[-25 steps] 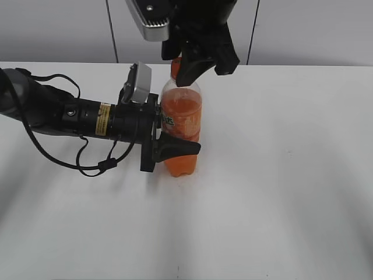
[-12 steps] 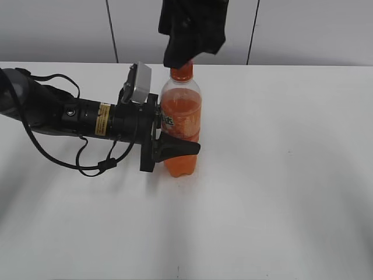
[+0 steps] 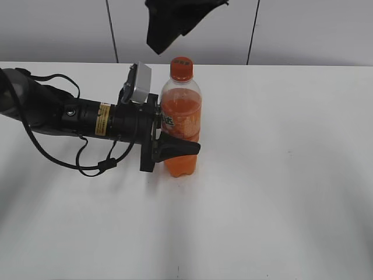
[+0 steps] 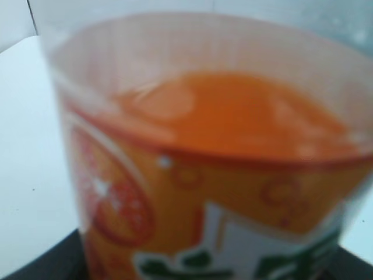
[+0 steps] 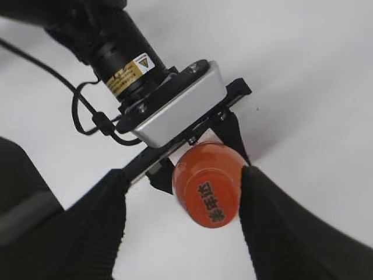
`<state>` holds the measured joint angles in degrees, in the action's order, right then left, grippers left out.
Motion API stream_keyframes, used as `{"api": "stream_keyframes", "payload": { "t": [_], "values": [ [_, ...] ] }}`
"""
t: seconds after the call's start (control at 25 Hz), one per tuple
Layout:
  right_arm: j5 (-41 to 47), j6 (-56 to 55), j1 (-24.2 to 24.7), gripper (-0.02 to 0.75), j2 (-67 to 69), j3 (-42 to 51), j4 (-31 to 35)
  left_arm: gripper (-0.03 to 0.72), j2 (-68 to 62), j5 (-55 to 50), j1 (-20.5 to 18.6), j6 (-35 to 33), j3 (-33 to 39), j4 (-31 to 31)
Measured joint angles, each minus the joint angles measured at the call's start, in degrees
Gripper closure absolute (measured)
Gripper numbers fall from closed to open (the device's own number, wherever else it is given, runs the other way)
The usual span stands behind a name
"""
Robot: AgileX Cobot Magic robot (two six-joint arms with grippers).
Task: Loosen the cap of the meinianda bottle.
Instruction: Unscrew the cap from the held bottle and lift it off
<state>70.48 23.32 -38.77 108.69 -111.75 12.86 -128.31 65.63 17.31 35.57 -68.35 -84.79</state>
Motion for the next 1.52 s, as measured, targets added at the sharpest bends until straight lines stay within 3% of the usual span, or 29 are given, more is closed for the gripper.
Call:
{"api": "stream_keyframes", "payload": {
  "t": [0.2, 0.4, 1.52],
  "values": [
    [0.0, -24.42, 0.0, 0.275, -0.25, 0.0, -2.95, 0.267, 0.0, -0.11, 0.0, 0.0, 0.0, 0.0],
    [0.0, -35.56, 0.0, 0.275, -0.27, 0.0, -8.81, 0.267, 0.0, -0.17, 0.0, 0.1, 0.0, 0.0],
    [0.0, -39.67, 0.0, 0.275, 2.35, 2.71, -5.73, 0.267, 0.05, -0.28, 0.0, 0.22, 0.0, 0.21]
  ]
}}
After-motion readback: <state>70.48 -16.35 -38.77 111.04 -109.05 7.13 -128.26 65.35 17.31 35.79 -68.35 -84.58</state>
